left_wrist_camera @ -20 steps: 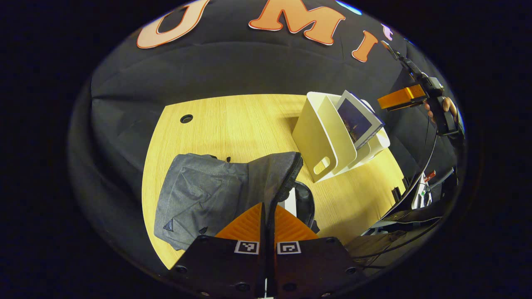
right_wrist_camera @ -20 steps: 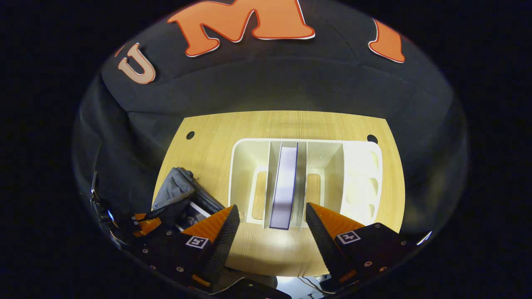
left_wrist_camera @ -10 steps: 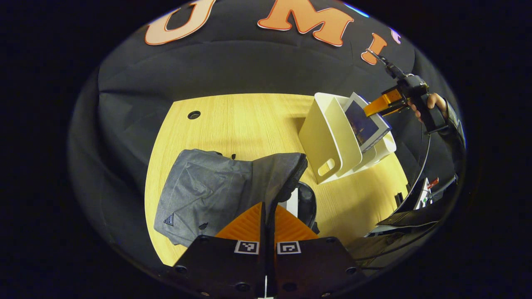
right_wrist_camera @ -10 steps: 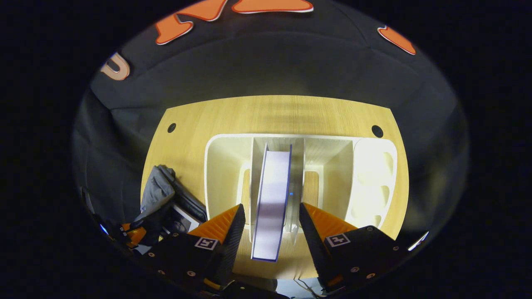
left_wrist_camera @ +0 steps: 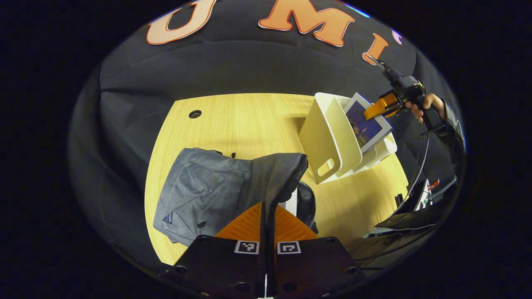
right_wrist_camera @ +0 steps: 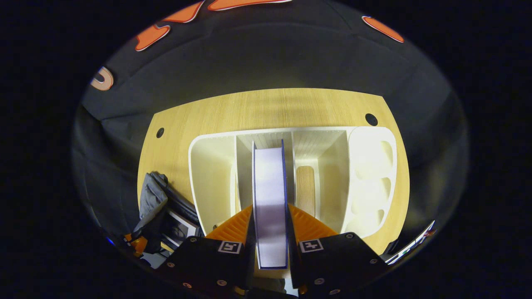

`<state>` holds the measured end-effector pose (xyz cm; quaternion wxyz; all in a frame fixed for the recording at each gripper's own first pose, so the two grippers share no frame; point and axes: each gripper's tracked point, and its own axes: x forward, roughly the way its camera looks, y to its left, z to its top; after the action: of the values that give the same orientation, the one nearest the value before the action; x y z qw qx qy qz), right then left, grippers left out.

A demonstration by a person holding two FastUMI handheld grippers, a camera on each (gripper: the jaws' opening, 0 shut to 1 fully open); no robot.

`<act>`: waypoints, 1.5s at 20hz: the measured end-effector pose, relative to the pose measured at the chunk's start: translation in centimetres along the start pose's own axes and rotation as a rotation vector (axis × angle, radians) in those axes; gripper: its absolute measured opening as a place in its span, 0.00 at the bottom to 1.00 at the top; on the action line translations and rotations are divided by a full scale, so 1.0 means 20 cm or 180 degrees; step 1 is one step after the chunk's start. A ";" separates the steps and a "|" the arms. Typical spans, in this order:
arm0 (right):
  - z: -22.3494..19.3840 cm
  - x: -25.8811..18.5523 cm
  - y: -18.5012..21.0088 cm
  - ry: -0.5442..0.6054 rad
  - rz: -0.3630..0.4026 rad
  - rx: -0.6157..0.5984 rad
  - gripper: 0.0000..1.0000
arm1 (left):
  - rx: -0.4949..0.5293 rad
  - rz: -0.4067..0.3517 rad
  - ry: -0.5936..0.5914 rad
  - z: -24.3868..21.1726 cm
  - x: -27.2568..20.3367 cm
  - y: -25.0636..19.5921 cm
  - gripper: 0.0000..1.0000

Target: Open the schoolbag, grab two books from the bookshelf and put them into the schoolbag.

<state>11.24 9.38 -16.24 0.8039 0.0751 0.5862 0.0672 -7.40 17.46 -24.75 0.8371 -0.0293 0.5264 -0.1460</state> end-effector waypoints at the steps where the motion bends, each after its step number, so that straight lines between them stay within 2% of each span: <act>1: 0.00 -0.02 -0.01 -0.0030 0.0009 0.0030 0.35 | 0.0007 -0.0007 -0.0002 0.00 0.00 0.00 0.02; 5: -0.01 -0.14 -0.03 -0.0144 0.0061 0.0116 0.33 | 0.0046 -0.0044 -0.0009 -0.01 -0.01 -0.01 0.02; 6: -0.01 -0.18 -0.03 -0.0173 0.0085 0.0140 0.41 | 0.0063 -0.0053 -0.0014 -0.01 -0.01 -0.01 0.02; 7: -0.01 -0.22 -0.04 -0.0211 0.0110 0.0172 0.33 | 0.0074 -0.0068 -0.0013 -0.01 -0.01 -0.01 0.02; 12: -0.02 -0.45 -0.04 -0.0446 0.0280 0.0367 0.32 | 0.0165 -0.0139 -0.0014 -0.01 -0.01 -0.01 0.02; 18: -0.06 -0.65 -0.07 -0.0671 0.0346 0.0552 0.32 | 0.0251 -0.0243 -0.0003 0.00 0.00 -0.01 0.02; 22: -0.12 -0.74 -0.05 -0.0791 0.0436 0.0706 0.32 | 0.0267 -0.0330 0.0010 -0.01 0.01 0.00 0.02; 25: -0.17 -0.81 0.00 -0.0867 0.0612 0.0889 0.30 | 0.0270 -0.0409 0.0023 -0.02 0.03 0.00 0.02; 30: -0.30 -0.82 0.06 -0.0911 0.0746 0.0958 0.30 | 0.0353 -0.0491 0.0039 -0.02 0.03 0.01 0.02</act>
<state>0.53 7.63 -2.49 0.8452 0.2704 0.4570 0.0606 -7.46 17.59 -25.49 0.8205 -0.0224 0.5188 -0.2391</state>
